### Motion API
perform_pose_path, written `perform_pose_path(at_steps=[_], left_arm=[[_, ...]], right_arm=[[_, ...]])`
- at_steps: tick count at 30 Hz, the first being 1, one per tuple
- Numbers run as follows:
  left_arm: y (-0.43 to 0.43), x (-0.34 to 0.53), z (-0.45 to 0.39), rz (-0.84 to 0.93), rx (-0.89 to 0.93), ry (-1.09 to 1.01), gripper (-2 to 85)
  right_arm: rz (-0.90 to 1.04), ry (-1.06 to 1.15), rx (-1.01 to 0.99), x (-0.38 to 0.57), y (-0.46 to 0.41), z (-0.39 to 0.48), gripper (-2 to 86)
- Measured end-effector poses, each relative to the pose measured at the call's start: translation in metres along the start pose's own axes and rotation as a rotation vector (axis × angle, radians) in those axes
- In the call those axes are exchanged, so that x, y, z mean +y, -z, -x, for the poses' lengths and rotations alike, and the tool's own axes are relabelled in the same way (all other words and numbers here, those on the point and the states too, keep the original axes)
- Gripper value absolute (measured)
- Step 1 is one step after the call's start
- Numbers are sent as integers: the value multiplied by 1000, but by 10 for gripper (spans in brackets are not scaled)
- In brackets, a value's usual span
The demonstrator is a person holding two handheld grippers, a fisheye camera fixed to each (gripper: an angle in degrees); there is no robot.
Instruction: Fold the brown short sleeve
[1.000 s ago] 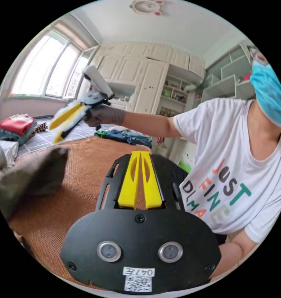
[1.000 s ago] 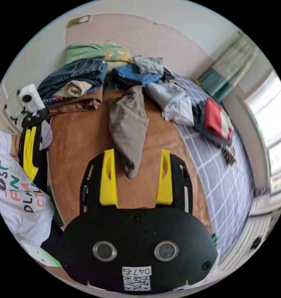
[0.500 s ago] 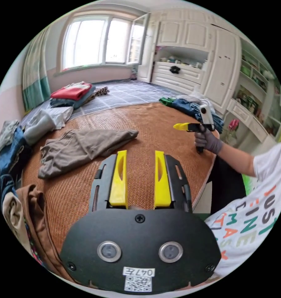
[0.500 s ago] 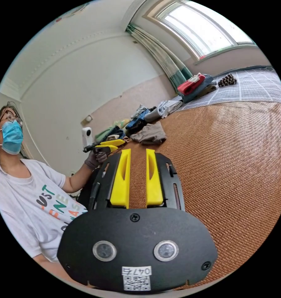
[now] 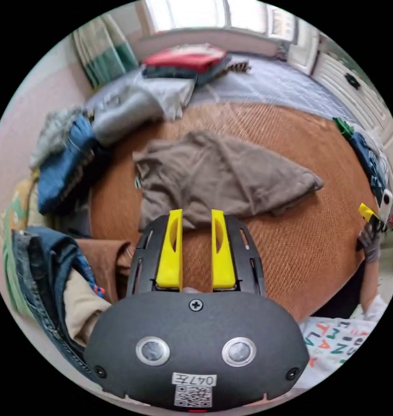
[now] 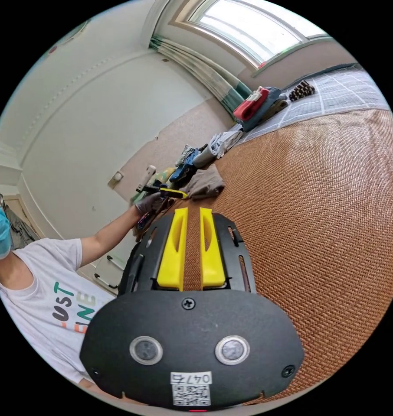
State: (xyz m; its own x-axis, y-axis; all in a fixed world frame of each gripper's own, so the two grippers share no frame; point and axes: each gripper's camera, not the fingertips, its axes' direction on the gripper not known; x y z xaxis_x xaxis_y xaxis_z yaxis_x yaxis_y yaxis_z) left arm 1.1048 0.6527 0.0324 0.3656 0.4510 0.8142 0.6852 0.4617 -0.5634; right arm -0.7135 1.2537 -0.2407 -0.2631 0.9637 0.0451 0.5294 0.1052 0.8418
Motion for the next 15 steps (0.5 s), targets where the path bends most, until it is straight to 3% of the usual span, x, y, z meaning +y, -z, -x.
perform_pose_path(at_steps=[4, 11, 15], left_arm=[[4, 35, 21, 5, 259, 59, 10], [-17, 176, -80, -127, 839, -84, -3], [-13, 227, -90, -216, 1015, -38, -5]], right_arm=[[1, -7, 0, 10, -25, 0, 5], [-14, 17, 67, 18, -55, 31, 20], [-39, 50, 121, 20, -65, 65, 26]])
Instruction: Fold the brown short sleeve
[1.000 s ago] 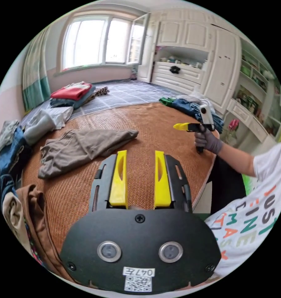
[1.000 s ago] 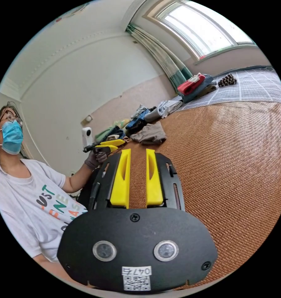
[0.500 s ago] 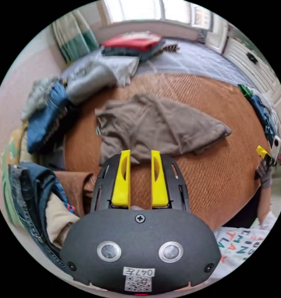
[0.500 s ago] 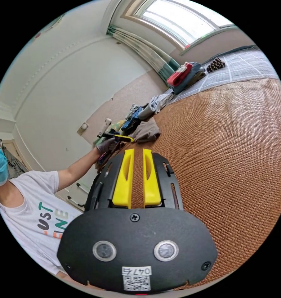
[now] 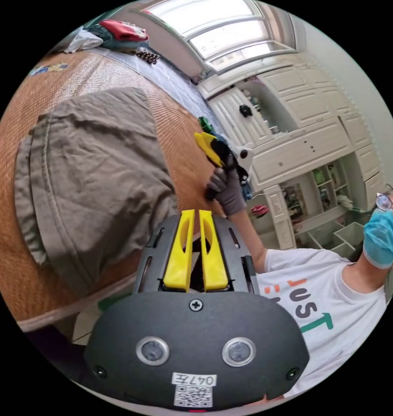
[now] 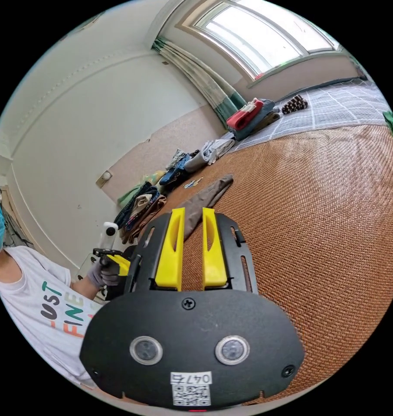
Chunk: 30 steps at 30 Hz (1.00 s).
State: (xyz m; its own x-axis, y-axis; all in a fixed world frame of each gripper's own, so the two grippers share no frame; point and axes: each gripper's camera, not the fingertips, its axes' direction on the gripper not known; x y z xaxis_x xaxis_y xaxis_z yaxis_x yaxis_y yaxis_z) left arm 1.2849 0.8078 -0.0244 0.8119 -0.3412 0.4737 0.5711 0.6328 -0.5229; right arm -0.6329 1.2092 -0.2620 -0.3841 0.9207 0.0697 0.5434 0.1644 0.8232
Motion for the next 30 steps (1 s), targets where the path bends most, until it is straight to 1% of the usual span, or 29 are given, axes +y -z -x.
perform_pose_path(at_steps=[1, 3, 5, 6, 7, 8, 10, 11, 13, 15, 17, 20, 22, 24, 27, 30], left_arm=[[16, 10, -5, -33, 16, -11, -5], [51, 22, -16, -73, -25, -46, -7], [106, 38, -34, -118, -171, -95, -8], [120, 43, -39, -132, -216, -102, -9], [147, 52, -46, -162, -308, -109, -9], [171, 61, -53, -194, -400, -114, -10], [199, 72, -58, -231, -514, -111, -10], [214, 79, -61, -257, -557, -104, -10], [230, 88, -66, -298, -579, -113, -10], [239, 95, -73, -308, -611, -118, -10], [244, 102, -81, -294, -666, -116, -10], [253, 117, -93, -314, -677, -152, -10], [259, 125, -99, -329, -672, -176, -10], [263, 128, -104, -328, -672, -189, -10], [268, 127, -110, -311, -689, -185, -10], [272, 123, -115, -311, -687, -167, -10]], right_arm=[[11, 28, 21, -2, -2, 16, 27], [58, 106, 58, -6, -10, 51, 27], [129, 211, 83, -10, -24, 97, 27], [172, 292, 91, -12, -35, 134, 26], [210, 369, 97, -12, -50, 172, 25], [227, 405, 98, -11, -58, 192, 24], [301, 553, 80, -3, -99, 275, 24], [322, 590, 75, 0, -112, 296, 25], [408, 725, 108, 20, -162, 375, 31], [433, 796, 181, 37, -194, 422, 39], [441, 824, 248, 48, -218, 457, 45], [488, 817, 355, 57, -250, 494, 47], [545, 820, 462, 65, -270, 512, 26], [534, 833, 542, 68, -274, 526, 10], [458, 805, 519, 50, -251, 550, 1], [356, 718, 518, 0, -202, 551, -1]])
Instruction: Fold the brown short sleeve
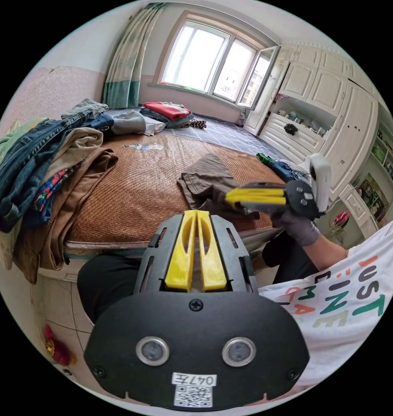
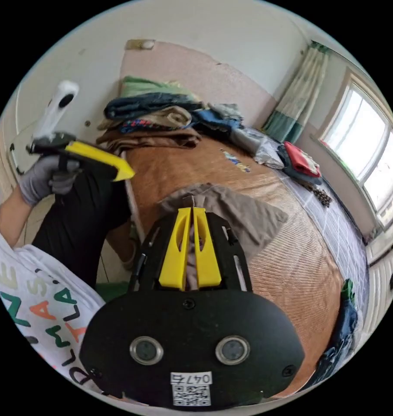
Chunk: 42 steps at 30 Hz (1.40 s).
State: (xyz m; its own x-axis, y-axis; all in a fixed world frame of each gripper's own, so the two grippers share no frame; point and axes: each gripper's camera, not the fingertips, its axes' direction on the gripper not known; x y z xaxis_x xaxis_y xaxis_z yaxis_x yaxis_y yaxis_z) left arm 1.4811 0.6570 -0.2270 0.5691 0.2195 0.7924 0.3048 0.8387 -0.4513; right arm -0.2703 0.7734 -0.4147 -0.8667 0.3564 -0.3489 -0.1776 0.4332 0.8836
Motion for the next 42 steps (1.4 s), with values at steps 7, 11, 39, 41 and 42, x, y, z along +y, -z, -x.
perform_pose_path(at_steps=[7, 11, 39, 41, 42], left_arm=[[-6, -20, -20, 17, 56, -12, -10], [-26, -39, -37, 52, 92, -36, -10], [-244, -202, -292, 180, 189, -400, -10], [-277, -202, -287, 260, 201, -331, -10], [-277, -201, -284, 246, 214, -311, -10]], right_arm=[[-169, -712, 47, 134, 146, -200, 1], [74, -976, 247, 229, 168, -205, 103], [266, 96, 100, -44, -10, -154, 5], [221, 29, -8, -39, 5, -184, 3], [181, -17, -76, -32, 15, -208, 2]])
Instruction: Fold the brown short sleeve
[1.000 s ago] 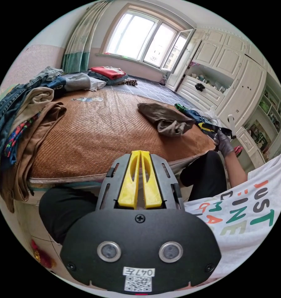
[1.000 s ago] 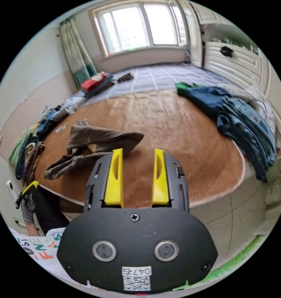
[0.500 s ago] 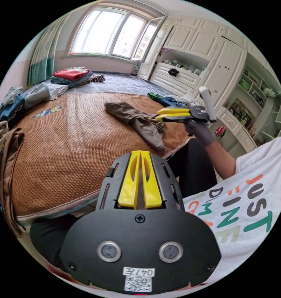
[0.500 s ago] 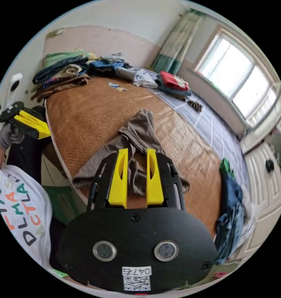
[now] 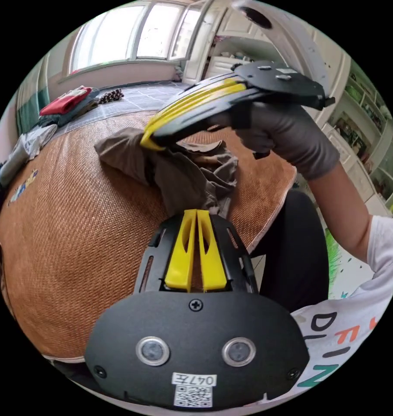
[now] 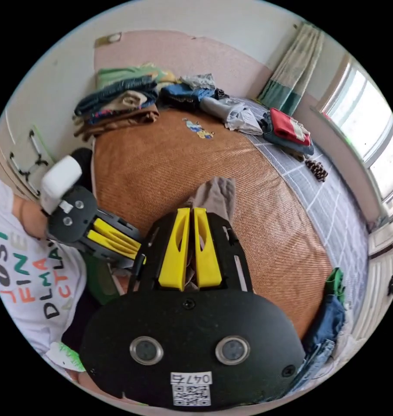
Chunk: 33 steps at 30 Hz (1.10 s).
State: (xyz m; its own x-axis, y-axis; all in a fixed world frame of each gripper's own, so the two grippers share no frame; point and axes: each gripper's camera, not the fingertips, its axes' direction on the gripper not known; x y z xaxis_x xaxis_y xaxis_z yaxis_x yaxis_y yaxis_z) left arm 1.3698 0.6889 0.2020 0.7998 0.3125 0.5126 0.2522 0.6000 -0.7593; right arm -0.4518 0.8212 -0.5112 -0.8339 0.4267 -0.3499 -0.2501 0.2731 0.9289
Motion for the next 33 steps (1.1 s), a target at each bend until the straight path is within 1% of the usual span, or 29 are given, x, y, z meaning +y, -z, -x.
perform_pose_path(at_steps=[2, 3, 4, 5, 6, 7, 9, 10, 11, 12, 13, 14, 16, 18, 20, 22, 24, 26, 28, 30, 32, 33], left_arm=[[-5, 5, 6, -7, 31, 18, -10], [-5, 6, 7, -7, 37, 21, -10], [-7, 8, 8, -4, 47, 26, -10], [-10, 10, 9, 0, 55, 28, -10], [-11, 11, 9, 1, 57, 28, -10], [-14, 13, 9, -2, 57, 29, -10], [-18, 15, 11, -12, 58, 30, -10], [-20, 17, 13, -18, 67, 19, -10], [-19, 20, 16, -29, 81, 7, -10], [-18, 22, 19, -39, 90, 5, -10], [-14, 27, 26, -66, 117, 8, -10], [-9, 32, 36, -91, 147, 20, -10], [1, 39, 56, -130, 168, 52, -10], [11, 47, 80, -174, 164, 103, -10], [21, 58, 117, -211, 171, 197, -9], [22, 69, 141, -218, 190, 259, -8], [21, 81, 157, -225, 213, 304, -5], [17, 97, 170, -233, 240, 344, 4], [10, 107, 180, -231, 262, 383, 40], [-4, 116, 196, -238, 336, 447, 69], [-28, 128, 226, -284, 528, 563, 93], [-33, 132, 233, -297, 567, 591, 98]], right_arm=[[-63, -60, -108, 13, 13, -42, 1], [-114, -129, -164, 21, 19, -77, 2], [-182, -237, -168, 33, 24, -116, 4], [-213, -313, -144, 41, 24, -138, 5], [-244, -510, -45, 63, 19, -185, 13], [-209, -682, 112, 88, 6, -225, 33], [-90, -801, 260, 120, -17, -254, 77], [-99, -803, 223, 137, -22, -249, 101], [-121, -786, 194, 144, -23, -239, 97], [-149, -705, 134, 153, -26, -212, 90], [-136, -595, 69, 159, -35, -178, 82], [-120, -552, 44, 162, -40, -161, 78], [-105, -409, -64, 178, -67, -95, 67], [-104, -359, -125, 189, -92, -57, 61], [-97, -328, -119, 197, -120, -34, 55], [-51, -349, 9, 204, -163, -26, 34], [-10, -356, 25, 206, -195, -29, 12], [-28, -349, -70, 206, -213, -30, -1], [-206, -287, -173, 212, -214, -13, -7], [-259, -206, -165, 217, -221, 7, -8], [-267, -127, -138, 227, -232, 27, -8], [-283, -90, -123, 239, -238, 36, -8]])
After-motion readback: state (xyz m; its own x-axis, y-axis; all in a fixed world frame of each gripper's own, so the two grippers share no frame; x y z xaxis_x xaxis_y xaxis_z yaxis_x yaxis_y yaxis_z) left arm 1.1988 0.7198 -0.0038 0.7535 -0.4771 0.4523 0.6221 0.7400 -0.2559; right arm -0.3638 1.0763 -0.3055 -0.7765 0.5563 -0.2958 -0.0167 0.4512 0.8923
